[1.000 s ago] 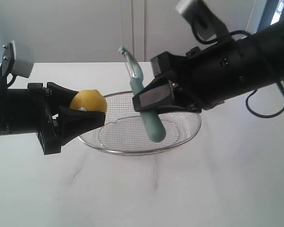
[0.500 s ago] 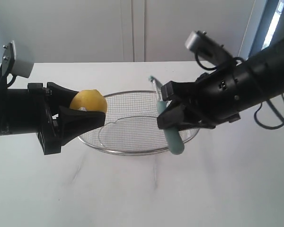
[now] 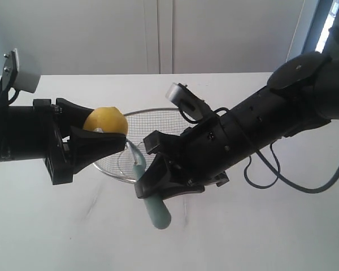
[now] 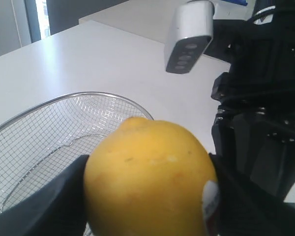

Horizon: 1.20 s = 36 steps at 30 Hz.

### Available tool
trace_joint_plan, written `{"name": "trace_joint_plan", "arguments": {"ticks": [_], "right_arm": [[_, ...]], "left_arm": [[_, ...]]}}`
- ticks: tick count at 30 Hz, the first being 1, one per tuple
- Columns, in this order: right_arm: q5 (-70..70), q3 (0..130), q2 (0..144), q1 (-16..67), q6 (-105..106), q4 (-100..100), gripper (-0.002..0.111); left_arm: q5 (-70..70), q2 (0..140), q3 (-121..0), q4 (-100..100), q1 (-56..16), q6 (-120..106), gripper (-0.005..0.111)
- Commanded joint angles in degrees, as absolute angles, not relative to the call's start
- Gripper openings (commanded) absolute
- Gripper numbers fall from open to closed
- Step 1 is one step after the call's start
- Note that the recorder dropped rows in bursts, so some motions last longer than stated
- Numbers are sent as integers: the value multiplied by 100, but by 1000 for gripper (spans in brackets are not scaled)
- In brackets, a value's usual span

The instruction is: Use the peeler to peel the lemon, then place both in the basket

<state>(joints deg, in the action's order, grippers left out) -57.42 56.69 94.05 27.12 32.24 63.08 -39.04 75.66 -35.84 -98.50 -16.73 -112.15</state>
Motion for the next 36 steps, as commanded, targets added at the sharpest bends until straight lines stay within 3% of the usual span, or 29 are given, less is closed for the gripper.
{"name": "trace_joint_plan", "arguments": {"ticks": [1,28,36], "right_arm": [[-5879,5818,9386,2745,3318,6437,0],[-5829,5890,9146,2724,3318,6423,0],[-5837,5890,8722,2322,3318,6412,0]], "left_arm": [[-4054,7544,-3610,-9995,-1688,-12132,1],[-4054,7544,-3610,-9995,-1688,-12132,1],[-4054,7544,-3610,-9995,-1688,-12132,1]]}}
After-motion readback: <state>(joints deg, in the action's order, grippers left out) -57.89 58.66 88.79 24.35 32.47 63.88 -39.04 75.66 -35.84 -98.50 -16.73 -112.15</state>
